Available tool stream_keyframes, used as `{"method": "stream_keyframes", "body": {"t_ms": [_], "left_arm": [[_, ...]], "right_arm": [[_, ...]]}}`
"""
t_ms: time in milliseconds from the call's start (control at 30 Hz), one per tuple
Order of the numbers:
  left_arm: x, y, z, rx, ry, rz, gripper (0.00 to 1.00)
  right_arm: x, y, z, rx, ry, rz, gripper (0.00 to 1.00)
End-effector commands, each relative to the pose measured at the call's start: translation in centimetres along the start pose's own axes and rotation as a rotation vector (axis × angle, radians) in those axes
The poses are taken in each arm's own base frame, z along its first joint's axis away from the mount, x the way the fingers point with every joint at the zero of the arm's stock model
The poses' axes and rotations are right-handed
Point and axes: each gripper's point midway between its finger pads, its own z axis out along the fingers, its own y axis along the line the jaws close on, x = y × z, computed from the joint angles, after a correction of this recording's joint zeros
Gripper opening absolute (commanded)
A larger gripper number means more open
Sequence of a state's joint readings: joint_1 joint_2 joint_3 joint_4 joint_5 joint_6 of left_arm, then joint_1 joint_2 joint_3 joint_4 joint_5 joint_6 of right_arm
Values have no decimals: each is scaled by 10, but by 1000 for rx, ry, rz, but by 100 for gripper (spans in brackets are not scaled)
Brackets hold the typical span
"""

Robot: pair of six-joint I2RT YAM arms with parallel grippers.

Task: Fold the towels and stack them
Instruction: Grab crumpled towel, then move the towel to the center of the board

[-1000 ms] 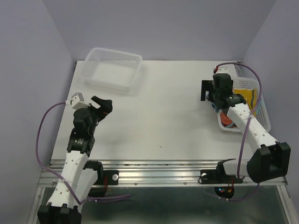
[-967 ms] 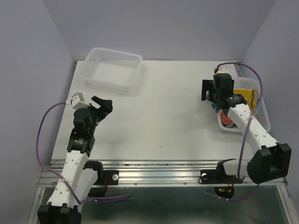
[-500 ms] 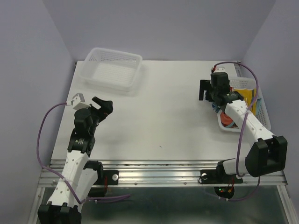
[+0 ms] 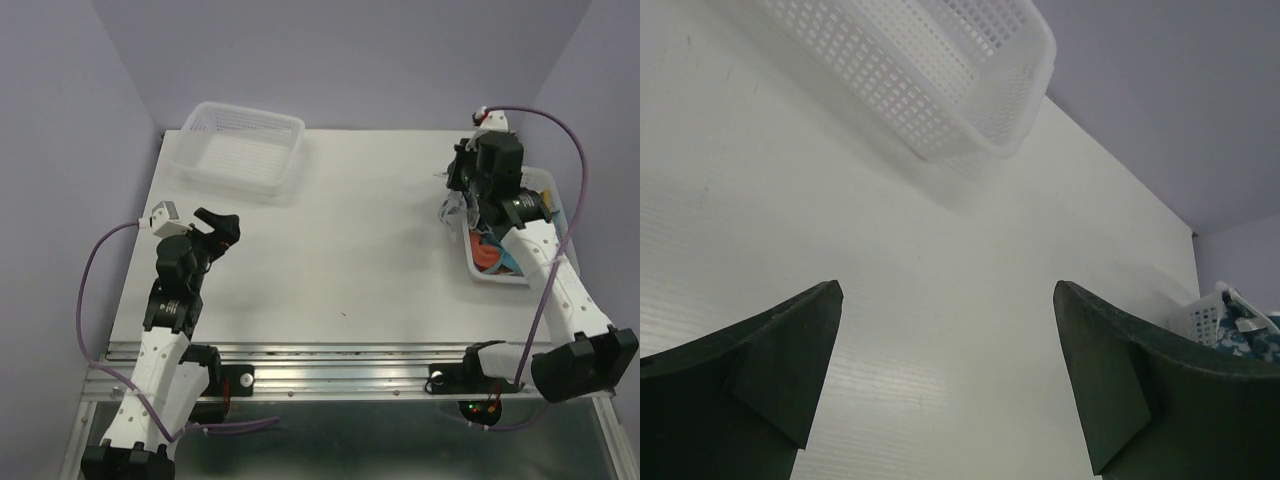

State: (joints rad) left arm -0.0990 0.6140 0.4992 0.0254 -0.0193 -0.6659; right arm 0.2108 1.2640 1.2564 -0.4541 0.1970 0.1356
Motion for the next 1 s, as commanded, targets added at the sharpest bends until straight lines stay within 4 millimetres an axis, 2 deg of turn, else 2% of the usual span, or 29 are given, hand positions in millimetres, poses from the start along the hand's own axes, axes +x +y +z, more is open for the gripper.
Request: {"method": "stream_keyframes", "body": {"t_ms": [0,33,100,133,200,233,267,300,333,367,400,433,533,567,600,667,700,733,767,833,867,900,933,967], "left_arm": [[-8,-6,1,25,-33,15,99],[-8,-6,1,23,-35,16,99],[-8,-6,1,22,-37,16,99],[-8,-6,1,24,-35,15,99],[-8,-6,1,24,-37,16,99],[-8,-6,1,26,-37,16,99],[-9,-6,0,27,-38,16,99],[-9,-8,0,31,-40,16,99],[-9,-7,0,29,-40,16,99],[-10,-8,-1,31,-43,16,99],[-9,-8,-1,31,-40,14,99],[-10,-7,-1,30,-41,13,99],[-10,-8,-1,31,-40,11,99],[-11,-9,-1,32,-41,11,99],[-11,-9,-1,34,-40,10,99],[-10,-10,-1,38,-36,7,99],[-10,-10,-1,38,-34,7,99],[-9,-11,-1,41,-32,2,99],[-9,-11,-1,43,-30,-1,99],[-7,-11,-1,46,-23,-8,99],[-6,-11,-1,44,-21,-12,99],[-6,-10,-1,44,-21,-17,99],[1,-13,-1,61,5,-20,99],[1,-12,-1,61,8,-27,99]], "right_arm": [[-152,48,-107,-323,-482,90,1],[-179,54,-130,-376,-572,117,1],[-202,70,-160,-494,-642,126,1],[-223,79,-182,-557,-697,138,1],[-237,94,-199,-658,-711,135,1],[-238,111,-196,-754,-664,142,1],[-254,117,-215,-810,-693,142,1],[-253,131,-221,-900,-661,123,1],[-253,142,-206,-948,-599,151,1],[-264,149,-218,-999,-611,147,1],[-262,157,-219,-1051,-582,139,1],[-259,171,-209,-1082,-545,143,1],[-262,192,-213,-1116,-557,123,1],[-257,205,-215,-1145,-540,118,1],[-255,213,-208,-1150,-525,119,1],[-251,222,-204,-1153,-513,141,1],[-248,224,-200,-1143,-506,156,1],[-237,225,-180,-1108,-480,191,1],[-227,225,-169,-1082,-454,217,1],[-221,207,-169,-1002,-494,281,1],[-169,205,-124,-923,-361,333,1],[-154,197,-116,-881,-355,367,1],[-149,174,-121,-798,-408,420,1],[-93,165,-87,-708,-306,452,1]]}}
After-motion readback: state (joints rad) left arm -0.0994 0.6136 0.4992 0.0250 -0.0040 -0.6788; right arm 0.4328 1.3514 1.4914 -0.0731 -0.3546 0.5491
